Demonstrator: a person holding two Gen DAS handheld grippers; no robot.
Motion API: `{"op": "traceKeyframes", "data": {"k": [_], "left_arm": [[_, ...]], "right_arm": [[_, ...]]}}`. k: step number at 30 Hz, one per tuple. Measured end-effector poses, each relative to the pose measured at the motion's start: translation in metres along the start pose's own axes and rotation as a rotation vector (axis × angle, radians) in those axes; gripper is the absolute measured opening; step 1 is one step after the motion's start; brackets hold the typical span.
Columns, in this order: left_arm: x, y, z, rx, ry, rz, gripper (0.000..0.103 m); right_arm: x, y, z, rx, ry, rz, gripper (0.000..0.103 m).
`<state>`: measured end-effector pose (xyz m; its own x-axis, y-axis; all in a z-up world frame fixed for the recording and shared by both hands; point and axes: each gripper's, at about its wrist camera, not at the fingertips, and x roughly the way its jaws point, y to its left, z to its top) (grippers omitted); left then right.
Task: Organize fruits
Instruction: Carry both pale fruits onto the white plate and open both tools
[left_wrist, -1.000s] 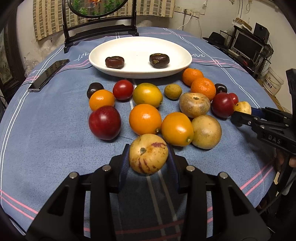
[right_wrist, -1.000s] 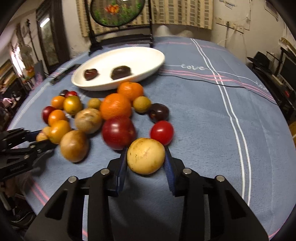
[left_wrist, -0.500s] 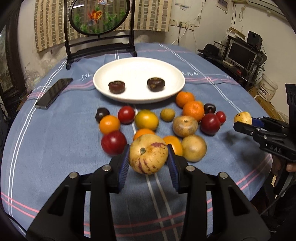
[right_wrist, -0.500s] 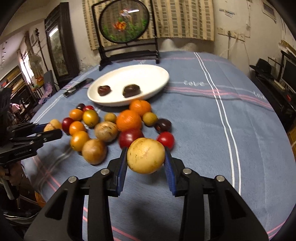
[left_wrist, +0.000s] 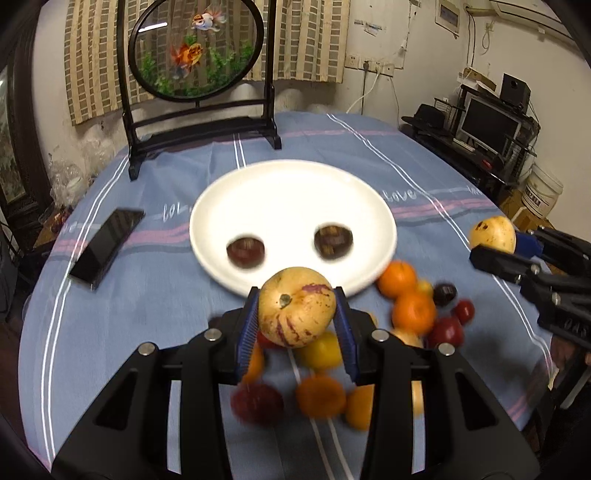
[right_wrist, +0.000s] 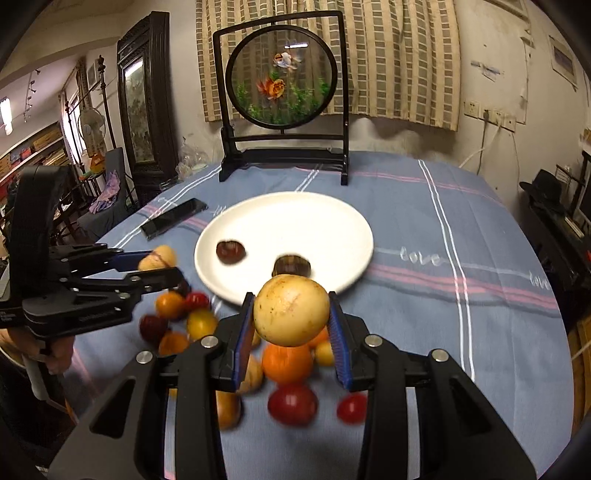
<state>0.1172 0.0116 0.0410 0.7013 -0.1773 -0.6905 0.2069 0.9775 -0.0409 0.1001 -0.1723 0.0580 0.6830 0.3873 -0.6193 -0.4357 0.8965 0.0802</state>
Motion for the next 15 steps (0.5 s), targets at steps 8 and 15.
{"op": "traceKeyframes", "data": {"k": [8,15], "left_arm": [[0.058,0.002,0.029,-0.011,0.056,0.000,0.039],[0.091,0.012,0.023,-0.042,0.104,-0.002,0.040]], "right_arm": [[0.077,0.006,0.025,-0.001,0.123,-0.016,0.038],[0.112,-0.005,0.018,0.035,0.173,-0.012,0.038]]}}
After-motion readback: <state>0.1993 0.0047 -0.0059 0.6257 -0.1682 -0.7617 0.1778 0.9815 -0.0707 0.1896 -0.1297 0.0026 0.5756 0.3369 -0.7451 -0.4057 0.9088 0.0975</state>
